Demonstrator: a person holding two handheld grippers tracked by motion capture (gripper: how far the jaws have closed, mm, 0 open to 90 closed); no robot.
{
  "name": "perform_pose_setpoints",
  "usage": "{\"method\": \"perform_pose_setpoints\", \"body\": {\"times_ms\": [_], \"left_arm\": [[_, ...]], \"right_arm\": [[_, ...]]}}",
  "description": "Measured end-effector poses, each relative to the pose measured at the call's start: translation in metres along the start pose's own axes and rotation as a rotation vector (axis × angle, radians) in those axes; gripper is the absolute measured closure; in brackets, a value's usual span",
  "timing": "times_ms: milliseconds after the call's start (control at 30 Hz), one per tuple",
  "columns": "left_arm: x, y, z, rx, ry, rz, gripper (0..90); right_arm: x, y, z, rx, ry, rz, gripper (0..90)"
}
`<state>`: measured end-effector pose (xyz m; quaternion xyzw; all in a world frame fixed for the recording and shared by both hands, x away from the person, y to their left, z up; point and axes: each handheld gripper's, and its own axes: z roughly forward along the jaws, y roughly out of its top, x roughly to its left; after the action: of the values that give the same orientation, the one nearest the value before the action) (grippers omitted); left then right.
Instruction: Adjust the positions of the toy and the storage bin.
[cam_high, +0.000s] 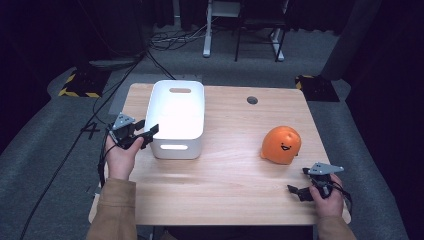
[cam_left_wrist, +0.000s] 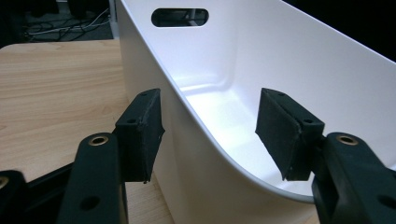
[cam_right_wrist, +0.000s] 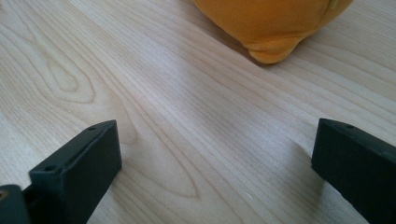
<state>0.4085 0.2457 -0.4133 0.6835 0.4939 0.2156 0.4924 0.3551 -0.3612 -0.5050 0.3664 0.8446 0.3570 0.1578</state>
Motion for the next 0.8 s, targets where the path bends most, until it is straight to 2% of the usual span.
{"method": "perform_pose_setpoints", "body": {"times_ms": [67, 433, 500, 800], "left_arm": [[-0.001, 0.0, 0.0, -0.001, -0.005, 0.007, 45.2], [-0.005, 0.0, -0.005, 0.007, -0.017, 0.051, 45.1], [-0.007, 0.0, -0.007, 0.02, -0.029, 0.06, 45.0], [-0.025, -0.003, -0.008, 0.033, -0.032, 0.09, 44.1]], "right_arm": [[0.0, 0.0, 0.0, -0.001, 0.001, -0.002, 1.8], [0.0, 0.0, 0.0, 0.0, 0.0, 0.0, 1.7], [0.0, 0.0, 0.0, -0.001, 0.0, -0.002, 1.7], [0.0, 0.0, 0.0, -0.001, 0.0, -0.002, 1.8]]}}
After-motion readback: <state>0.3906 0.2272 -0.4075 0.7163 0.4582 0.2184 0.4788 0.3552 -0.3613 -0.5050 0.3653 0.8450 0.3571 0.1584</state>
